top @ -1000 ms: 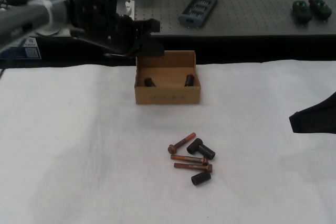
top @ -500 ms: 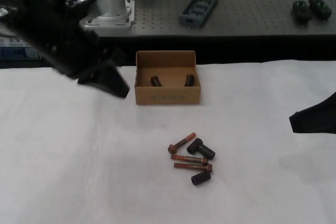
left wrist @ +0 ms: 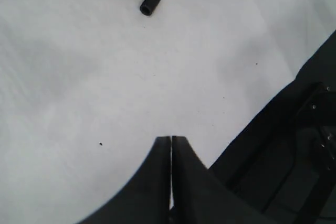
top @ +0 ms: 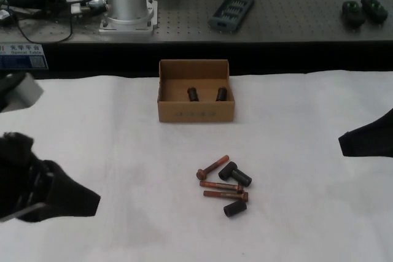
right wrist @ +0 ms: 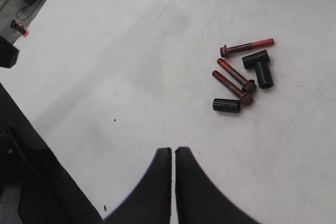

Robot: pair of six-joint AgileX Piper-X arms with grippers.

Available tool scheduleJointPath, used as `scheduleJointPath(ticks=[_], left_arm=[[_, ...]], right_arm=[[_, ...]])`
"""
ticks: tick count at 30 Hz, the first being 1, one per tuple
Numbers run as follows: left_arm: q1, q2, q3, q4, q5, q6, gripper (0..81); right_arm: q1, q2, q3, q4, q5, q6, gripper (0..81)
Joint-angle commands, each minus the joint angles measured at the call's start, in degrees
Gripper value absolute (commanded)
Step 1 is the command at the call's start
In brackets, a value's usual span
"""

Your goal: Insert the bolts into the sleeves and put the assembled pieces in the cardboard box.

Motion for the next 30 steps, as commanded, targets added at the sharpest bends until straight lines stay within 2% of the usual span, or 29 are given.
scheduleJointPath(ticks=[1,5,12,22,23,26,28,30], left_arm=[[0.1,-3.8,1.5,-2.1,-2.4,-2.0,0.7],[0.1,-6.5,1.7,-2.4,-5.3,-2.2,0.7],[0.1,-7.0,1.7,-3.6,-5.8,-2.3,0.7],[0.1,-7.0,1.7,-4.0,-5.8,-2.2,0.7],[0.1,-7.0,1.7,-4.0,-5.8,-2.2,0.7],[0.1,-7.0,1.7,-4.0,-5.8,-2.2,0.7],[0.1,-7.0,1.7,-4.4,-5.8,-2.2,0.7],[0.1,-7.0,1.7,-4.9,-5.8,-2.1,0.7]], right_arm=[[-0.5,-0.4,-0.1,0.2,-0.4,-0.5,2.9],[-0.2,-0.4,-0.1,0.2,2.0,-0.5,2.9],[0.7,2.8,-0.1,-0.2,14.9,0.0,2.9],[11.2,23.3,-8.8,-3.0,24.6,-4.1,0.8],[11.9,25.9,-10.7,-3.0,25.2,-4.2,2.1],[13.5,32.4,-16.0,-3.4,25.8,-4.9,16.0],[14.3,36.0,-20.0,-3.4,28.9,-6.0,24.9],[15.0,39.6,-23.6,-3.4,30.9,-7.6,28.6]])
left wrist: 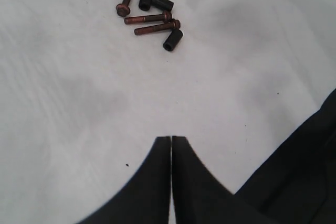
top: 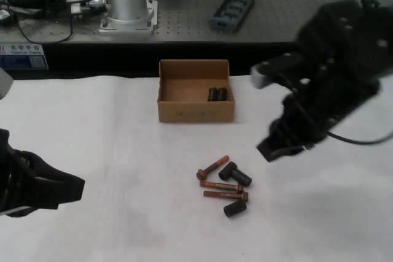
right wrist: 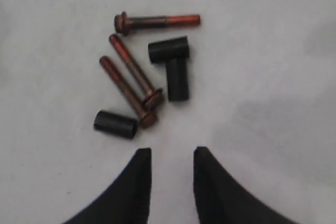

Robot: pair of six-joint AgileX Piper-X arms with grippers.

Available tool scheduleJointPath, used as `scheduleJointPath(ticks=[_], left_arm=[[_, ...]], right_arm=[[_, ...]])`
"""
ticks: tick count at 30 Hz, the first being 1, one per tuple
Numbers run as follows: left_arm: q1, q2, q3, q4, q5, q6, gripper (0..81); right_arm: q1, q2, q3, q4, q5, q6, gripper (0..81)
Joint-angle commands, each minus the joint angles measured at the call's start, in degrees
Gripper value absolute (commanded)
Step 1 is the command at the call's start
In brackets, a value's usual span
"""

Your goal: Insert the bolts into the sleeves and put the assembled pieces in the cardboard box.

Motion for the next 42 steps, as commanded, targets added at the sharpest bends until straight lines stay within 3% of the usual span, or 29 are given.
scheduleJointPath(ticks=[1,11,42], left_arm=[[0.1,-0.4,0.1,-1.1,-0.3,-0.2,0.7],[0.1,-0.4,0.1,-4.5,-0.3,0.2,0.7],[0.1,-0.3,2.1,-7.0,-0.3,0.2,0.7]], right_arm=[[0.0,-0.9,0.1,-0.2,0.4,-1.0,28.5],[1.4,11.0,-10.0,2.7,0.5,-1.4,28.5],[3.3,16.3,-9.9,4.4,0.8,-2.2,28.5]])
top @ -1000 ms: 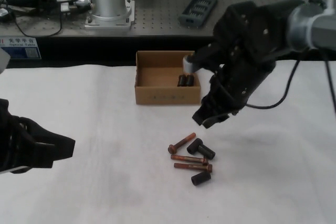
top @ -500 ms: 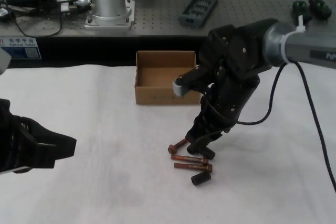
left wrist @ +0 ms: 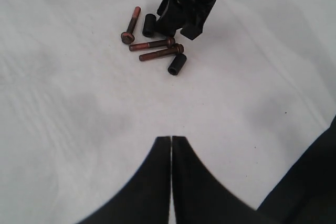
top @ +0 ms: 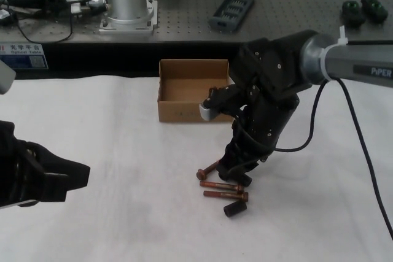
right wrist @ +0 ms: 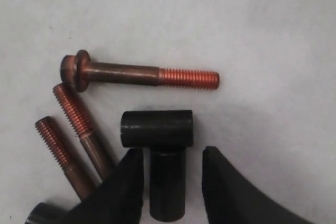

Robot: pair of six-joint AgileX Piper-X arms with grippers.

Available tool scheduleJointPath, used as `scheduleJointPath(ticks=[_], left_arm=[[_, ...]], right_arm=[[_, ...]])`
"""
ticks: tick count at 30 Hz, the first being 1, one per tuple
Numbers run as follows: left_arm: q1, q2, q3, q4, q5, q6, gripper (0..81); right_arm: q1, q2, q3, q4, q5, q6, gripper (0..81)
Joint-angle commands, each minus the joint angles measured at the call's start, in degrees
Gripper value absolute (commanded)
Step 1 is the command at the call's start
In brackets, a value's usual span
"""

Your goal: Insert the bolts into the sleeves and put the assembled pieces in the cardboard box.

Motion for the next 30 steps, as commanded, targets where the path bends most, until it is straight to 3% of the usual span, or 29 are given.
scheduleJointPath(ticks=[1,23,26,30], left_arm=[[0.1,-0.3,0.0,-0.2,0.0,0.2,0.7],[0.1,-0.3,0.0,-0.2,-0.7,0.2,0.7],[0.1,-0.3,0.0,-0.2,-0.9,0.2,0.7],[0.1,-0.3,0.0,-0.2,-0.9,0.2,0.7]], right_arm=[[0.0,0.5,-0.7,1.2,-0.4,-0.5,28.5],[0.0,1.9,1.4,3.8,-0.4,-0.5,27.9],[0.0,1.9,1.4,3.8,-0.4,-0.5,20.4],[0.0,1.9,1.2,4.9,-0.4,-0.5,4.5]])
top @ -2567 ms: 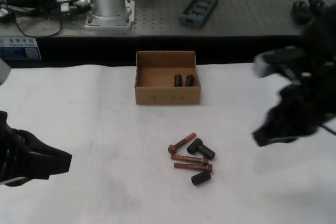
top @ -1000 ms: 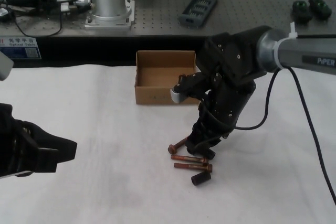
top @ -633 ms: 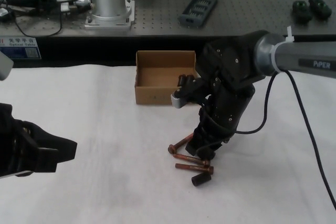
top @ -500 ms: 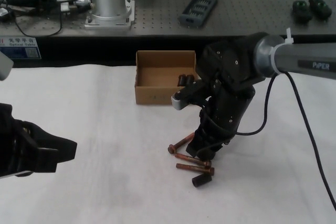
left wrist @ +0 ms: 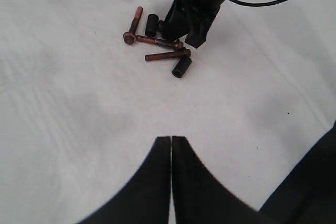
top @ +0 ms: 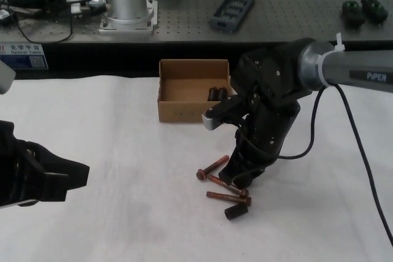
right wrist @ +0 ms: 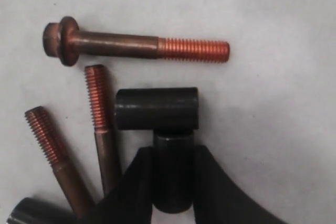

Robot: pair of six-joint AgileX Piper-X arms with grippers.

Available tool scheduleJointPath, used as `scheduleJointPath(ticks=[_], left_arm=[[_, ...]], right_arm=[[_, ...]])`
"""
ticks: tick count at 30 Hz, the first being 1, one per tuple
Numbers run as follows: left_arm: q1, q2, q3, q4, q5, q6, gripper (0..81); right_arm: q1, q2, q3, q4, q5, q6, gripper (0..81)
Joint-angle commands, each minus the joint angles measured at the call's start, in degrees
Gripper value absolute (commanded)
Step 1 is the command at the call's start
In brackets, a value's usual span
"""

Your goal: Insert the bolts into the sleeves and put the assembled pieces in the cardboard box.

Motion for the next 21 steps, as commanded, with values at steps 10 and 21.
scheduleJointPath(ticks=[10,21], left_arm=[[0.1,-0.3,0.0,-0.2,-0.5,0.3,0.7],[0.1,1.2,0.0,-3.5,-0.5,3.6,0.7]], right_arm=[[0.0,-5.3,0.3,8.8,-0.6,-0.4,2.8],[-0.1,-19.7,4.8,12.3,-0.6,-0.4,2.8]])
